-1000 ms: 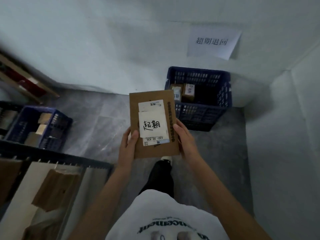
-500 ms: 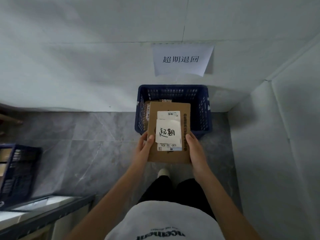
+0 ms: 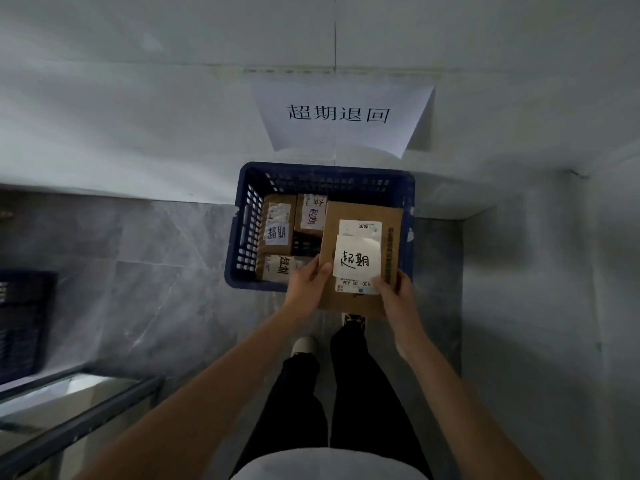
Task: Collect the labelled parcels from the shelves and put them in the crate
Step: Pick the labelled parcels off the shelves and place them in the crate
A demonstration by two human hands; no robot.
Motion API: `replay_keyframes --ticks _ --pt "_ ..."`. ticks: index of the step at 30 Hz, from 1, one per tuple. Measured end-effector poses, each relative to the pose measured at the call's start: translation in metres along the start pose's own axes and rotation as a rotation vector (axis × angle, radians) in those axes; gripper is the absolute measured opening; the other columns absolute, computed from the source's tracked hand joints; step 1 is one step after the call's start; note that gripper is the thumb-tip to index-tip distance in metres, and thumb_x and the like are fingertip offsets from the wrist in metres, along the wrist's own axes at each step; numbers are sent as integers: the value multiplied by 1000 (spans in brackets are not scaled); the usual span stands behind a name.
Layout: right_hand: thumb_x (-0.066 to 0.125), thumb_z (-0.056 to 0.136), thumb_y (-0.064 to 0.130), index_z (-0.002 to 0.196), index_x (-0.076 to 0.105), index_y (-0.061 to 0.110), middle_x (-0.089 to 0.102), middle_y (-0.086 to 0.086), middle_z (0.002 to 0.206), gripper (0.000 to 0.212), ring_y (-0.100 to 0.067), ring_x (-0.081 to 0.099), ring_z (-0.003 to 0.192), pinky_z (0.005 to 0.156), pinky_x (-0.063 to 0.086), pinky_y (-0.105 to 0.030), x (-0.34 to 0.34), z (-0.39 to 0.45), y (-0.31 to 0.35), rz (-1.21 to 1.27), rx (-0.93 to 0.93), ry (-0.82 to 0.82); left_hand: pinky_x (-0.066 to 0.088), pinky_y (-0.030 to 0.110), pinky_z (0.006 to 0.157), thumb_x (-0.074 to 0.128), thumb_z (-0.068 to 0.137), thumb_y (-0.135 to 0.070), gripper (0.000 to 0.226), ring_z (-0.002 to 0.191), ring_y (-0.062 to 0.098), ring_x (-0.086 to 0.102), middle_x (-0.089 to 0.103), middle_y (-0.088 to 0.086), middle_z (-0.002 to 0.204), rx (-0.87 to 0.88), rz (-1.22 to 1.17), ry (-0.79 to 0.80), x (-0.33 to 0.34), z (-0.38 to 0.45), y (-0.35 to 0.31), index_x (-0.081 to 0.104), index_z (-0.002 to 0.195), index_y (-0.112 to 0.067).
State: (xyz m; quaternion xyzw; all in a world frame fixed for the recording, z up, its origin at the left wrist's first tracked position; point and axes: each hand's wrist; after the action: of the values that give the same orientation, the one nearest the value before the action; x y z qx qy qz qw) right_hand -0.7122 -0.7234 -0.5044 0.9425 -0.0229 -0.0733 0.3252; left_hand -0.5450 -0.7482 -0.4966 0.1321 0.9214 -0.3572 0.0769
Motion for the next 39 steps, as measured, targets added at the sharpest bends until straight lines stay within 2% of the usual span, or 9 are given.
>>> replay_keyframes --ticks 4,8,13,19,23,26,28,36,39 --pt "49 100 35 150 31 21 50 1 136 54 -19 48 124 100 43 -36 -6 65 3 -174 -58 2 44 39 100 40 101 -24 39 116 22 55 60 2 126 -82 14 -21 20 65 -3 47 139 -21" --pt "48 101 33 146 36 24 53 1 134 48 -18 50 123 94 43 -28 -9 135 0 -210 -129 31 45 29 86 37 101 -12 43 111 18 53 57 -1 127 -150 -68 -50 36 127 3 43 143 -23" --pt "47 101 33 151 28 28 47 -1 142 54 -21 44 131 109 37 -37 -4 212 -25 -190 -62 49 49 19 71 31 92 8 59 104 16 56 59 2 127 -155 -76 -38 57 198 23 43 143 -19" --pt "43 103 28 152 24 29 46 2 144 53 -20 43 133 108 35 -34 11 283 -70 -113 -10 58 46 27 90 32 92 11 63 121 23 52 53 6 136 -170 -35 -13 74 265 68 33 148 -18" --pt "38 105 28 152 24 32 42 2 147 49 -19 42 131 111 34 -36 28 320 -89 -134 -15 72 49 21 85 35 94 11 60 117 18 53 54 4 134 -163 -65 -14 72 291 94 36 146 -18" --pt "41 103 23 149 28 29 45 -2 143 48 -17 46 124 110 38 -36 39 341 -93 -151 -37 58 44 35 103 34 93 15 64 128 21 47 46 3 143 -174 -125 -18 67 302 100 30 149 -15" --pt "41 103 18 150 26 23 42 -6 144 50 -17 45 123 106 36 -29 45 346 -93 -163 -36 33 38 32 108 35 94 14 63 134 23 42 41 5 148 -178 -97 -23 65 307 104 28 150 -14" --pt "42 103 17 153 16 15 32 -9 150 57 -24 40 133 109 32 -29 49 347 -108 -224 -75 -20 35 5 81 42 92 13 61 132 26 45 45 13 145 -86 66 -48 71 313 108 32 147 -11" --pt "41 103 17 154 15 15 28 -11 152 57 -26 37 135 107 30 -27 52 346 -113 -228 -79 -43 34 4 85 42 95 7 58 130 23 47 46 9 144 -70 133 -90 72 315 117 32 147 -16"
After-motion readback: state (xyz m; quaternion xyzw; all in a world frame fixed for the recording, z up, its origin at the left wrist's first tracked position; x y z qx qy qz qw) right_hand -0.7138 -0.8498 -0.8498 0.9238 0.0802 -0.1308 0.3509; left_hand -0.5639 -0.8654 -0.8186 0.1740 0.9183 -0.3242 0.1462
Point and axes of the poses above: each hand's wrist, its own z-axis towards the middle knuckle, its own x-axis out of the palm, y = z × x
